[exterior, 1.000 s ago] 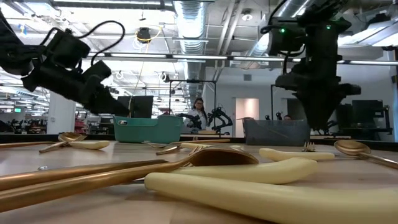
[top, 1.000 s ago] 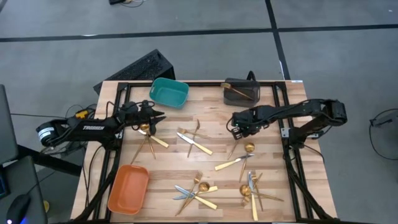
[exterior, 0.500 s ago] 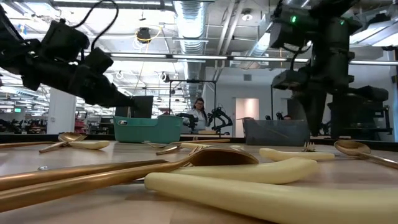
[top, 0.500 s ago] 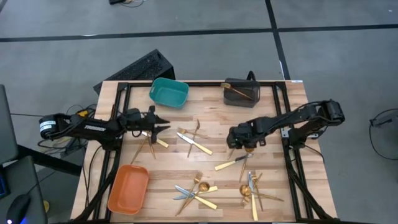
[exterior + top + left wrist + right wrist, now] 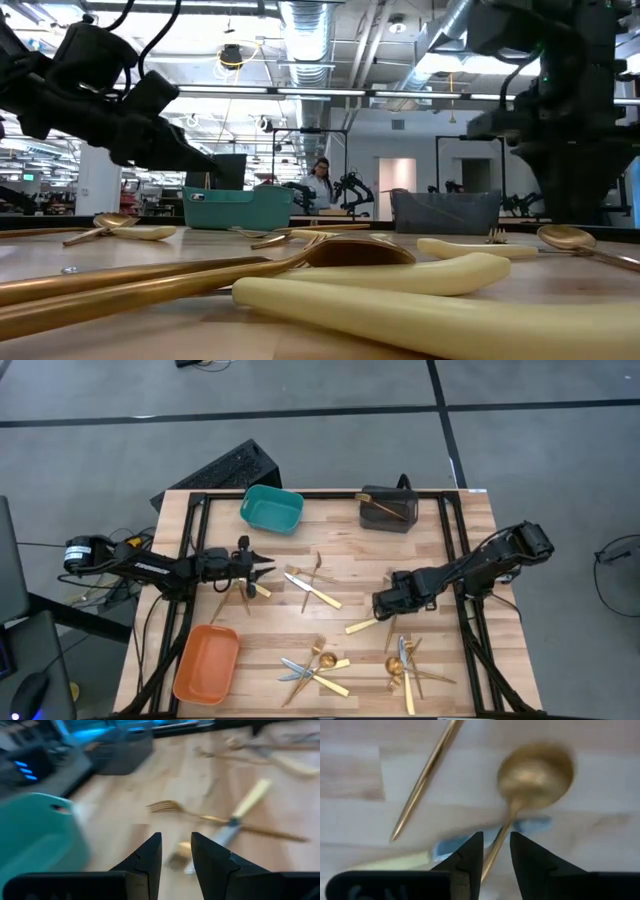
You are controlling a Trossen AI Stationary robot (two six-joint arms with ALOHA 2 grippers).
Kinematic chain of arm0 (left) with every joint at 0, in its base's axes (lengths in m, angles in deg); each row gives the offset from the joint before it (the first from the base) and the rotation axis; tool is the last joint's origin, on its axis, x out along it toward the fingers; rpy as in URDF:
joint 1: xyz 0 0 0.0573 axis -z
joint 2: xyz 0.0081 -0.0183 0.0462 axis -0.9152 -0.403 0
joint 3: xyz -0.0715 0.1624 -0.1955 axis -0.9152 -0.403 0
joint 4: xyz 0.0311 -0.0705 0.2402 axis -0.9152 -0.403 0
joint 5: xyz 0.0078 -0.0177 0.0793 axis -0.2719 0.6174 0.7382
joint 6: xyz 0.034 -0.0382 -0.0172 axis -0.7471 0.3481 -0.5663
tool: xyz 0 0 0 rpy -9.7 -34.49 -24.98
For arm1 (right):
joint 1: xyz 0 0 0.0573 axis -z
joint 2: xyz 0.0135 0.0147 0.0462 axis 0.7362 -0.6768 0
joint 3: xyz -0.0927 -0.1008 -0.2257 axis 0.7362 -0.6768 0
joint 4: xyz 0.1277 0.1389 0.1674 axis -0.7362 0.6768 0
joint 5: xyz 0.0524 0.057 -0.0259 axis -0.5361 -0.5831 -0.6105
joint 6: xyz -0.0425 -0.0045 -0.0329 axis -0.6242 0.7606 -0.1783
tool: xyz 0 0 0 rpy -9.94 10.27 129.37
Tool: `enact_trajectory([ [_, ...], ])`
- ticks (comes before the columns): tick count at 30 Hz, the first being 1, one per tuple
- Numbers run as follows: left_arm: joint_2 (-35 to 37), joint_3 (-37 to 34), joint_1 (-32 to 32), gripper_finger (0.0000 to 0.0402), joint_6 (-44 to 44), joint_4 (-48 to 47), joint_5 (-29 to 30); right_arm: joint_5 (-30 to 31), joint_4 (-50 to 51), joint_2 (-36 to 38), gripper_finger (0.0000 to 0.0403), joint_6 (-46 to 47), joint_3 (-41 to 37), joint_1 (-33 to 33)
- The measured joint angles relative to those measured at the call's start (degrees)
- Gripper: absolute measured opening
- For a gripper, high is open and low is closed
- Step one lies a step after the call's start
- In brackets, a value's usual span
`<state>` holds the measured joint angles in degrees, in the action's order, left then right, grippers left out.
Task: Sort silverware by color (type)
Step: Put the gold spoon into the green bin
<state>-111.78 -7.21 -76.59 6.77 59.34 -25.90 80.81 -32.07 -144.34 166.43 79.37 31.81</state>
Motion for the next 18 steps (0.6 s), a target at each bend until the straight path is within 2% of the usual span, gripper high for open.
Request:
enact_trajectory([
  [3,-0.54,0.0,-1.12,0.0093,-3.84,0.42,2.83,0.04,-0.12,-2.47,0.0123,5.17,0.04,-1.31],
  [7,-0.84,-0.02,-3.52,0.0093,-5.87,0.85,1.89,-3.29,-0.89,-5.67,0.0123,7.37,0.06,-1.04],
  [10,-0.85,0.0,-5.49,0.0093,-8.38,2.11,-0.28,-6.57,-0.81,-7.89,0.0122,4.35,0.25,1.04],
  [13,-0.83,0.0,-7.22,0.0093,-9.34,2.12,-2.15,-7.4,-0.44,-8.34,0.0112,0.83,0.27,3.1],
  [18,-0.83,0.0,-9.53,0.0093,-10.36,2.25,-4.03,-8.92,-2.18,-8.96,0.0059,-6.23,0.17,6.05],
])
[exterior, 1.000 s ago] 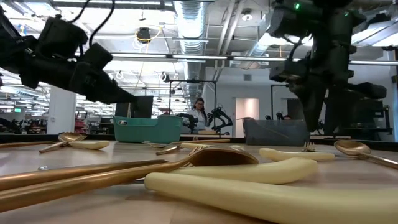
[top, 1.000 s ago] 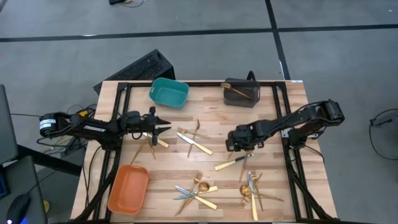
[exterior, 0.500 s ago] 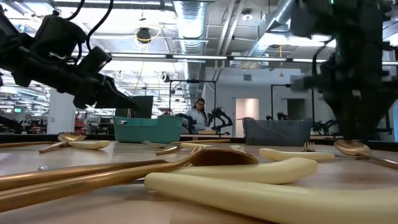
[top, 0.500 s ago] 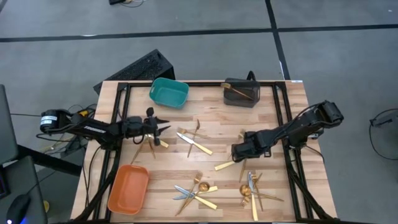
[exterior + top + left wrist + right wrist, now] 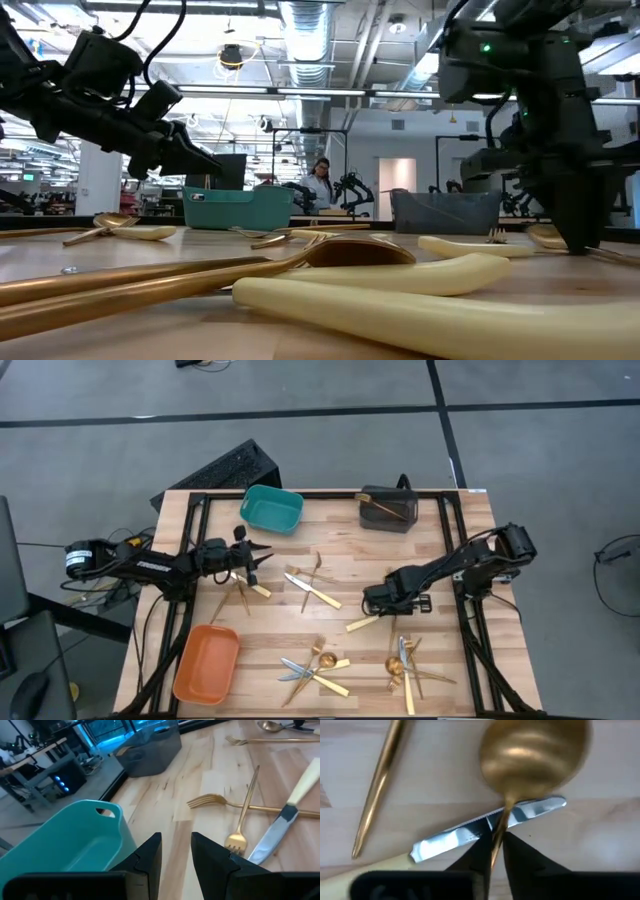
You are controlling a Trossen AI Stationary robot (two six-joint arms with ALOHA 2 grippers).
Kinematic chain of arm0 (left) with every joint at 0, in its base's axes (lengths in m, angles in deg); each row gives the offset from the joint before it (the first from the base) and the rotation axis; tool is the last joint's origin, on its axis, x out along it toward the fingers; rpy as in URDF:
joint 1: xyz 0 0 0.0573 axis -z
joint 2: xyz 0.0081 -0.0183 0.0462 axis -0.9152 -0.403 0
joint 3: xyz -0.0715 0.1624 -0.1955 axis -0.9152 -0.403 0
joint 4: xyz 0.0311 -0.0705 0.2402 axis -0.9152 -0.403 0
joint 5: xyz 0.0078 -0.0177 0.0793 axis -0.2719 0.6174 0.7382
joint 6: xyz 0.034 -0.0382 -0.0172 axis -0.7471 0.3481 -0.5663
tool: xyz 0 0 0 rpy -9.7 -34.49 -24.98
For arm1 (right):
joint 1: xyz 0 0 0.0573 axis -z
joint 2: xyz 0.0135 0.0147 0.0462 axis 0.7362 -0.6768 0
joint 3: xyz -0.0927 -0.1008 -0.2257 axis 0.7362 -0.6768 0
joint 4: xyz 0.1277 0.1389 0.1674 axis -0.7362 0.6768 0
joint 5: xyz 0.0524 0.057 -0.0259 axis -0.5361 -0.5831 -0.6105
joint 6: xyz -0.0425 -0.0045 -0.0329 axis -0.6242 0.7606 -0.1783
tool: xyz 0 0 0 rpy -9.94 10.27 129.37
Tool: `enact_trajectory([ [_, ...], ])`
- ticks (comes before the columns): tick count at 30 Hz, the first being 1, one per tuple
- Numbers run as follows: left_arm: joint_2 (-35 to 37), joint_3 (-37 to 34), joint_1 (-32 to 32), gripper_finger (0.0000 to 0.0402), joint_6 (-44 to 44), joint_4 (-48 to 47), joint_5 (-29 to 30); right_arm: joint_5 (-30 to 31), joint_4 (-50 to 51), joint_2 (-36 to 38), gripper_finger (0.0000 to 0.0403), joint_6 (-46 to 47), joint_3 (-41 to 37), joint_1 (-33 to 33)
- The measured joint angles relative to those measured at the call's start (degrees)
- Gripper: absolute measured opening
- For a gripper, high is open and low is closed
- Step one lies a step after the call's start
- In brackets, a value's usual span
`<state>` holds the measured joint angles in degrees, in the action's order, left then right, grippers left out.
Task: Sort silverware by color (type)
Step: Put the gold spoon into the green bin
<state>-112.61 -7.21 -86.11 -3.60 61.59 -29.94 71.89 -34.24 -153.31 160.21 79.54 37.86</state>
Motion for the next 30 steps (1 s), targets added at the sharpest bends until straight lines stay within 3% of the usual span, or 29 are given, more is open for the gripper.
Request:
enact_trajectory([
  [3,0.0,0.0,-1.34,0.0093,-1.72,0.44,-0.74,-1.89,0.27,0.73,0.0021,-5.31,0.12,2.22],
  [7,0.0,0.0,-3.02,0.0093,-3.69,1.69,-0.74,0.57,3.7,3.65,0.0022,-11.98,2.71,6.04],
  [11,0.0,0.58,-4.17,0.0093,-2.76,2.03,-0.72,7.38,8.17,8.05,0.0017,-21.0,7.68,8.72],
  [16,0.0,1.62,-4.35,0.0093,2.04,1.97,-0.77,22.39,6.51,8.96,0.0015,-38.21,12.71,10.79],
  [24,0.0,5.94,-4.35,0.0093,10.89,1.92,-2.34,34.18,-12.05,8.92,0.0016,-66.68,13.11,14.83],
  [27,0.0,7.98,-4.35,0.0093,14.07,1.38,-2.36,37.03,-14.88,8.94,0.0016,-71.42,13.11,14.64],
  [30,0.0,9.72,-4.35,0.0093,14.74,0.94,-2.3,37.26,-11.76,8.94,0.0027,-68.09,13.11,13.93],
])
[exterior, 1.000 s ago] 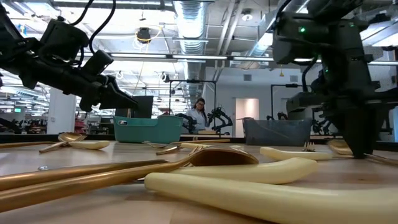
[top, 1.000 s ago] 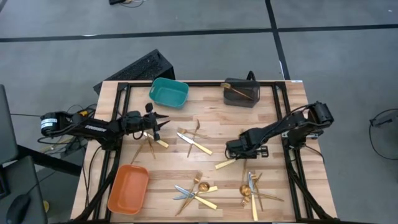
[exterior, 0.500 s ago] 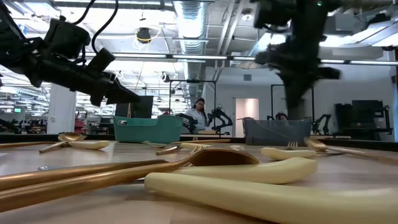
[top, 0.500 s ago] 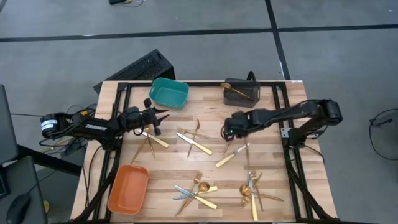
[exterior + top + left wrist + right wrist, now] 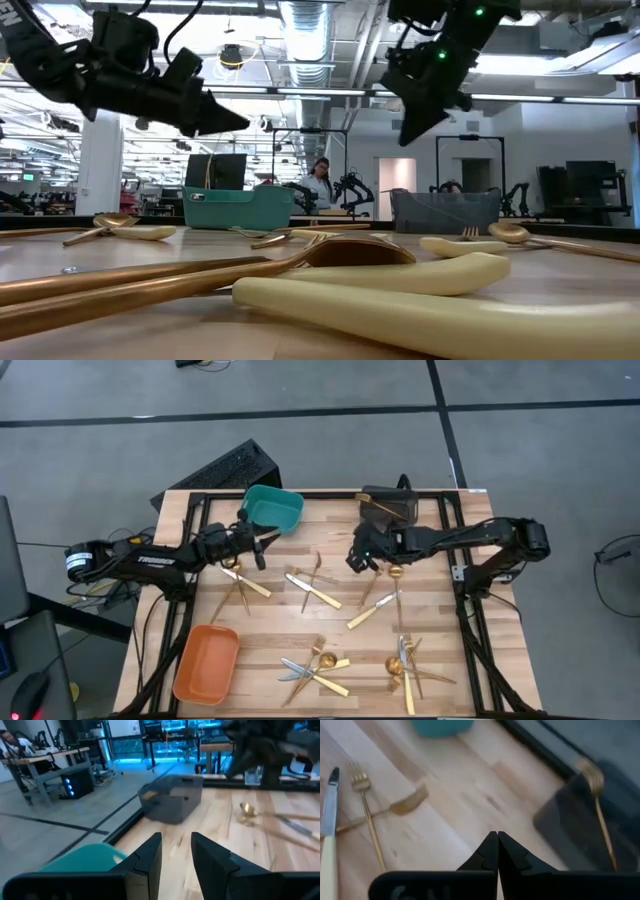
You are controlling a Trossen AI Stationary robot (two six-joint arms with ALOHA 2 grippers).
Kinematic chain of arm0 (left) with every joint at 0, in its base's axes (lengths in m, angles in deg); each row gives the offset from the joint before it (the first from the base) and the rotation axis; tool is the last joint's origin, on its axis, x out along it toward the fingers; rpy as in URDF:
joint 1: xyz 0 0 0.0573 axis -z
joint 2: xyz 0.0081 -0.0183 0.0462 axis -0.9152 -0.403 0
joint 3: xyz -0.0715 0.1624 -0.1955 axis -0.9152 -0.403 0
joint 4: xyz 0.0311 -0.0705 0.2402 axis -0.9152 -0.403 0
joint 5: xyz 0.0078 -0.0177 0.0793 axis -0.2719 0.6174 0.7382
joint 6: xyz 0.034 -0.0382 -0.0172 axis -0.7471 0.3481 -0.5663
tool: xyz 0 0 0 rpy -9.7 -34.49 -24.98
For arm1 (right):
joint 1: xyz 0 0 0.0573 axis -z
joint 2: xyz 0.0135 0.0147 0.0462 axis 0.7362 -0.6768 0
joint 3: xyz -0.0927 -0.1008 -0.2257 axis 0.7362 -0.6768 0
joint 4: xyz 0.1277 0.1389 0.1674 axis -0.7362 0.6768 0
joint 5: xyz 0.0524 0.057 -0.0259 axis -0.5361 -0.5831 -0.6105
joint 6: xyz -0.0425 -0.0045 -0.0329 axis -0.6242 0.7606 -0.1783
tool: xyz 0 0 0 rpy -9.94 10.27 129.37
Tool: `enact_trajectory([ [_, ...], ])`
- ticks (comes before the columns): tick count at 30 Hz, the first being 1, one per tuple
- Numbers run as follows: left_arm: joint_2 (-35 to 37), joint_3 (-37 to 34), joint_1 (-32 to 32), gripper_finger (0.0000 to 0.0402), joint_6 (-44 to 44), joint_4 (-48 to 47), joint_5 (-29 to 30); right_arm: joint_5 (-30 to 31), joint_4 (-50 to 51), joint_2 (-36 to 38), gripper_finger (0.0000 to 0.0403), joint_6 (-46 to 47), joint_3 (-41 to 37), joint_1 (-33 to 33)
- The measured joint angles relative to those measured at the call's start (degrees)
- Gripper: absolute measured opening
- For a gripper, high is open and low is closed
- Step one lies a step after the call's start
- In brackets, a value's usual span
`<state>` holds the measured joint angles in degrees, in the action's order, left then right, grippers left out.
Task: Sort silverware by color (type)
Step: Put the gold spoon into the green bin
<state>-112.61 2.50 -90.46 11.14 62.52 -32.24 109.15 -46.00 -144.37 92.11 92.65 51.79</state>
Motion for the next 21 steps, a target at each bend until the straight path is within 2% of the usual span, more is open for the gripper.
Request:
enact_trajectory([
  [6,0.0,1.13,0.02,0.0093,-5.54,-0.75,4.26,-7.64,17.98,0.04,0.0094,19.89,-0.85,-4.41],
  [10,-0.07,1.13,0.02,0.0093,-11.48,-1.13,5.17,-14.15,19.11,0.01,0.0149,30.92,-4.95,-10.17],
  [13,-1.42,1.13,-0.01,0.0093,-13.69,-0.41,5.15,-16.13,19.27,0.02,0.018,37.3,-7.43,-13.53],
  [17,-5.13,1.13,-0.91,0.0093,-14.98,1.47,3.01,-14.85,19.61,0.02,0.0194,46.95,-11.79,-15.33],
  [21,-9.97,1.13,-1.84,0.0093,-14.94,3.12,0.89,-15.61,18.72,0.02,0.0186,50.92,-16.25,-13.04],
])
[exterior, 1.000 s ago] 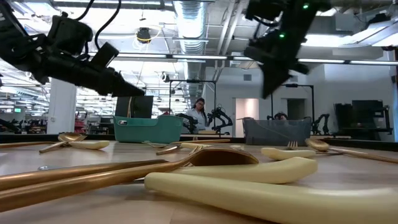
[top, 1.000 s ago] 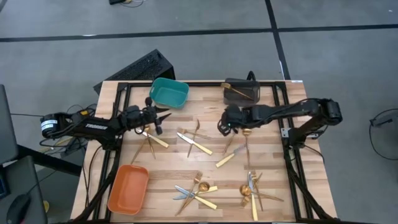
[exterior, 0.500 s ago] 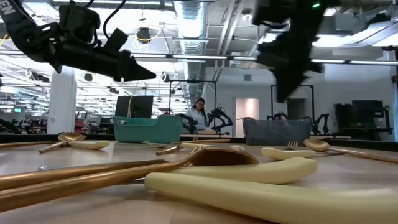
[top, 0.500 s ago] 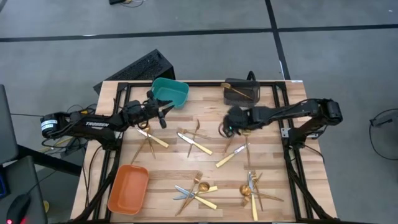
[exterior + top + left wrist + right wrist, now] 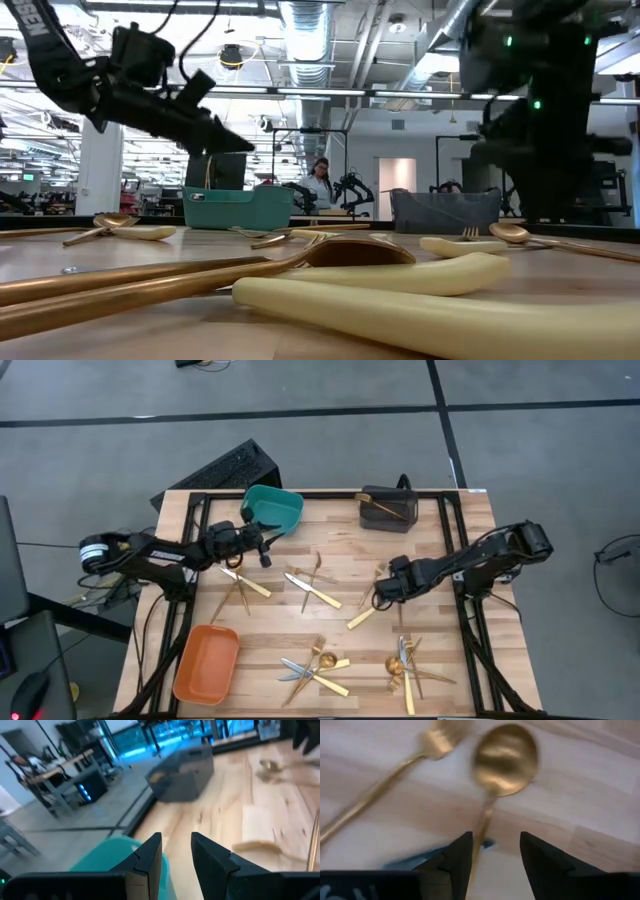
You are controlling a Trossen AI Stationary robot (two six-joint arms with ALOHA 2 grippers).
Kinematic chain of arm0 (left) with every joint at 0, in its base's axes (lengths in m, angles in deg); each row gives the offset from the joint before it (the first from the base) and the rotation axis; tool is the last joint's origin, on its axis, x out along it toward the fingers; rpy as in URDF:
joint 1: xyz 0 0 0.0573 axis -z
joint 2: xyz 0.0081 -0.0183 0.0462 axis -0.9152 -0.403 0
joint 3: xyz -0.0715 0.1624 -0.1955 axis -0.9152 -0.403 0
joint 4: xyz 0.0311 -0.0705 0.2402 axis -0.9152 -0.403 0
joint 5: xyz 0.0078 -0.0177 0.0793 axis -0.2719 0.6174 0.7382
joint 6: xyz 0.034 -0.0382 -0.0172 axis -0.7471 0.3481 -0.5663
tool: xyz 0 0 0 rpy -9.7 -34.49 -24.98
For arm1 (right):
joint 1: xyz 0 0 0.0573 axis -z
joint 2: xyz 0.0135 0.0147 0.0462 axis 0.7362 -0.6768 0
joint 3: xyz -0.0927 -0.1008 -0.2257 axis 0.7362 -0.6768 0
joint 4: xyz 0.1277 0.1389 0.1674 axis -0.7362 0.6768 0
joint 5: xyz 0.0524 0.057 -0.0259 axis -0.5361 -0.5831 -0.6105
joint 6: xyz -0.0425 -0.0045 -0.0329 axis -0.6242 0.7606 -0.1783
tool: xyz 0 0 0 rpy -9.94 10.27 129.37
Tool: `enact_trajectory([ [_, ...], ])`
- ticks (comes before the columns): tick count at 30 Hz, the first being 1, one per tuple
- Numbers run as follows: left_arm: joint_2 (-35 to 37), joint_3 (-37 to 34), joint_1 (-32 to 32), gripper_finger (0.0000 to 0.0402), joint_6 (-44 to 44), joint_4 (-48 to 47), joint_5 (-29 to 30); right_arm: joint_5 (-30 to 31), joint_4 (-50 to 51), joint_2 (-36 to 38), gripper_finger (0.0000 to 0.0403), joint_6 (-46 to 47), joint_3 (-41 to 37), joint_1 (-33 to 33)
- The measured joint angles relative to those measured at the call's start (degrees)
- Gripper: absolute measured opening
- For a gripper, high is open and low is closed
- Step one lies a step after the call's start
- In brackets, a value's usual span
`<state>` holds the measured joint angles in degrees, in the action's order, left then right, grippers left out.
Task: Sort silverware by color (type)
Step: Put the gold spoon into the green bin
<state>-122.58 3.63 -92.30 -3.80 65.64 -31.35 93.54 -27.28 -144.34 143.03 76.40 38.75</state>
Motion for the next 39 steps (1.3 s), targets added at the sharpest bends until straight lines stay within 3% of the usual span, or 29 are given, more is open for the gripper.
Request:
enact_trajectory([
  [6,-6.64,0.0,-0.28,0.0093,-0.04,1.63,-0.05,-1.98,-11.09,0.0,0.0172,-3.96,-4.21,4.38],
  [11,-10.53,0.2,-0.28,0.0093,0.12,5.02,0.06,-5.55,-12.93,0.29,0.015,-7.56,-6.43,7.94],
  [14,-11.46,0.91,-0.28,0.0093,0.11,5.13,0.08,-6.08,-12.99,0.24,0.0104,-10.76,-6.61,9.08],
  [17,-11.56,1.33,-0.28,0.0093,0.17,5.05,0.08,-6.42,-14.18,0.22,0.0033,-16.07,-6.18,9.58],
  [19,-11.56,1.69,-0.28,0.0093,0.59,4.98,-0.14,-5.95,-13.78,-0.05,0.0022,-19.24,-4.91,9.54],
  [22,-11.56,3.37,-0.49,0.0093,1.62,4.54,-5.97,-1.06,-14.76,-0.13,0.0024,-24.04,-2.12,9.11],
  [26,-11.56,9.59,-0.37,0.0093,4.51,-0.57,-22.8,6.64,-15.04,-0.15,0.0024,-33.1,3.79,7.91],
  [28,-11.56,13.49,0.6,0.0093,8.65,-3.92,-28.14,11.73,-17.04,-0.1,0.0024,-37.82,7.18,6.75],
  [33,-11.56,20.12,4.94,0.0099,8.74,-11.2,-24.44,24.22,-22.44,-0.07,0.0023,-48.53,11.69,4.85],
  [39,-11.56,22.69,9.41,0.0137,8.09,-12.69,-12.78,29.89,-27.65,-0.04,0.0023,-57.74,12.1,4.97],
])
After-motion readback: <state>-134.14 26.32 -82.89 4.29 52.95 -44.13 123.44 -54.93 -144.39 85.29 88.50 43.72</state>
